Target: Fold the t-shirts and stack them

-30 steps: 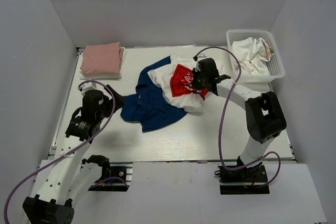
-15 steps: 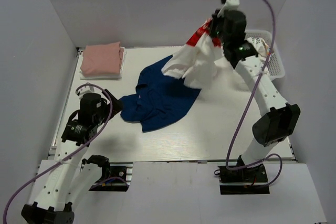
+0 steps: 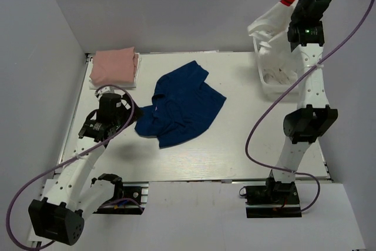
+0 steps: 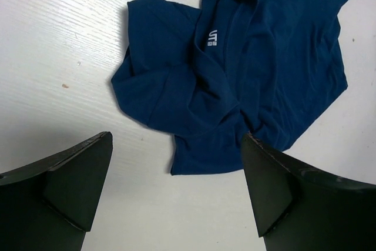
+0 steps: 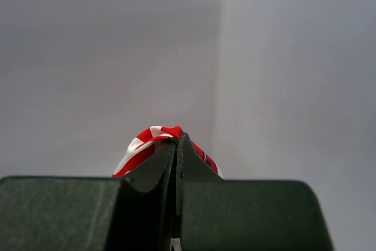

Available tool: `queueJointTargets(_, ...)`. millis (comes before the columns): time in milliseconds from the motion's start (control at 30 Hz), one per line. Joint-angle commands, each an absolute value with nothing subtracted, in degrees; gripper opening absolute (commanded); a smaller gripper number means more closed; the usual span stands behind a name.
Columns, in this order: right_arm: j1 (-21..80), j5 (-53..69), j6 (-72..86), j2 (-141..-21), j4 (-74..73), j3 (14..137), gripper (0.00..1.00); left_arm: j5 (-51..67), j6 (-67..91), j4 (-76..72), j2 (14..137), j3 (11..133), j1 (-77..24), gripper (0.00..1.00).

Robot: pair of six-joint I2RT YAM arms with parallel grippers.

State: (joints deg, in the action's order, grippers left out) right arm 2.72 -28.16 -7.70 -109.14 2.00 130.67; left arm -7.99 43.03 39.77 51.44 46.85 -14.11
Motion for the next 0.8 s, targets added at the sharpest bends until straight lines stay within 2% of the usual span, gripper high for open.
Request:
queueJointTargets(0, -1.93, -33.93, -12.74, -113.62, 15.11, 135.5, 0.0, -7.21, 42.01, 37.35, 53.51, 49.74, -14.41, 1.0)
queueJointTargets(100, -5.53, -32.27, -10.74, -116.53, 14.5, 137.02, 0.0, -7.21, 42.01, 35.26, 55.45, 50.27, -14.41, 1.0)
queueJointTargets(300, -10.01, -17.7, -2.14, -115.92, 14.42, 122.27, 0.0, -3.17, 41.4, 27.96, 61.51, 49.66, -14.41, 1.0)
queueJointTargets(433, -10.11, -7.93, 1.49, -120.92, 12.05, 116.81, 0.0, -1.94, 41.4, 26.72, 66.0, 50.27, -14.41, 1.0)
queueJointTargets(600, -9.67, -1.7, 3.78, -130.06, 5.99, 117.33, 0.0, -1.93, 41.4, 26.72, 71.01, 50.89, -14.41, 1.0)
queueJointTargets(700, -9.41, 3.41, 3.52, -130.52, 5.0, 113.4, 0.0, -1.93, 40.79, 26.72, 73.73, 52.11, -14.41, 1.0)
queueJointTargets(733, -9.06, 3.43, 3.6, -129.82, 6.66, 111.9, 0.12, -1.41, 40.78, 26.72, 74.35, 52.12, -14.41, 1.0)
queueJointTargets(767, -8.97, 2.73, 3.69, -126.6, 7.46, 108.06, 0.36, -1.41, 40.26, 26.72, 74.88, 52.12, -14.41, 1.0)
